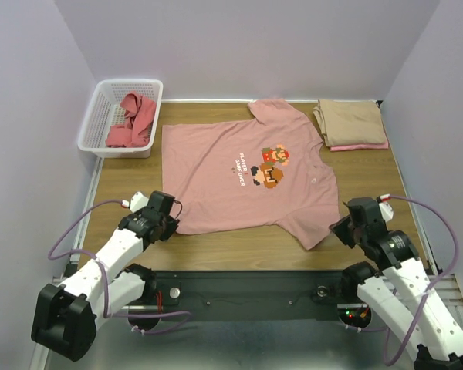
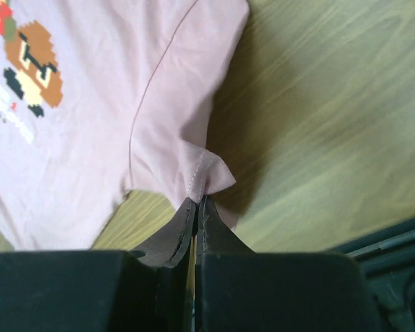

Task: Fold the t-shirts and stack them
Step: Fold the tshirt

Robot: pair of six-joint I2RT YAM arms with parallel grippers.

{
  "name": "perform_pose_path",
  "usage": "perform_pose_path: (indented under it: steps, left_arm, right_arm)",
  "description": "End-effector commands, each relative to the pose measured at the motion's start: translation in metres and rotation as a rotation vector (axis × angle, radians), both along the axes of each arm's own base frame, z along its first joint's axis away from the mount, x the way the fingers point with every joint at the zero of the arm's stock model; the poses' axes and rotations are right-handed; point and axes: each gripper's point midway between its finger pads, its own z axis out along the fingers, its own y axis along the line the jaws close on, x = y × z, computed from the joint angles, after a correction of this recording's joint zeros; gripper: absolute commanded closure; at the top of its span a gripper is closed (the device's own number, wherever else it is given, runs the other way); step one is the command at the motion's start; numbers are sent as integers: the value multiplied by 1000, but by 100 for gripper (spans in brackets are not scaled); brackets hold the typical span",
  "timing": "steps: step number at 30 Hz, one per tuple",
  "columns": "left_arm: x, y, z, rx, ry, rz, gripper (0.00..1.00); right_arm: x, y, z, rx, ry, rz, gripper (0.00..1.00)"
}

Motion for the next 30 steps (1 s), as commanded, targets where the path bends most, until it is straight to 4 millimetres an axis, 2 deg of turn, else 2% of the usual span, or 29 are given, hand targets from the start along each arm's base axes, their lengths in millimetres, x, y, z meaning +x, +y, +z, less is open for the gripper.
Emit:
perform_pose_path:
  steps: [1, 2, 6, 7, 11, 14, 16, 23, 25, 28, 30]
  left_arm:
    - [-6, 1, 2, -1, 7, -23, 100]
    - [-8, -2, 4, -17, 8, -32, 100]
    - [-11, -10, 8, -75, -9, -50, 100]
    - [-12, -12, 8, -86, -11, -55, 100]
    - [-18, -17, 13, -126, -18, -76, 100]
    - [-20, -15, 20, -125, -28, -72, 100]
    - [-17, -14, 24, -128, -54, -60, 100]
    - [-16, -13, 24, -123, -59, -56, 100]
    - [-14, -11, 22, -110, -51, -39, 100]
    - [-7, -9, 29, -83, -56, -36, 100]
    - [3, -9, 39, -68, -80, -38, 100]
  right_arm:
    - [-18, -12, 26, -14, 18, -46, 100]
    - [-26, -15, 26, -24, 49, -43, 100]
    - [-38, -13, 42, 10, 30, -28, 99]
    - [-38, -13, 53, 25, 1, -29, 99]
    - [-49, -18, 72, 25, -14, -36, 99]
    - [-57, -32, 68, -57, 33, -42, 100]
    - [-58, -30, 65, -52, 42, -33, 100]
    - [-41, -21, 58, -48, 22, -2, 100]
    - [-36, -15, 48, -34, 31, 20, 99]
    - [-22, -10, 38, -50, 44, 34, 100]
    - [-6, -8, 40, -64, 25, 32, 100]
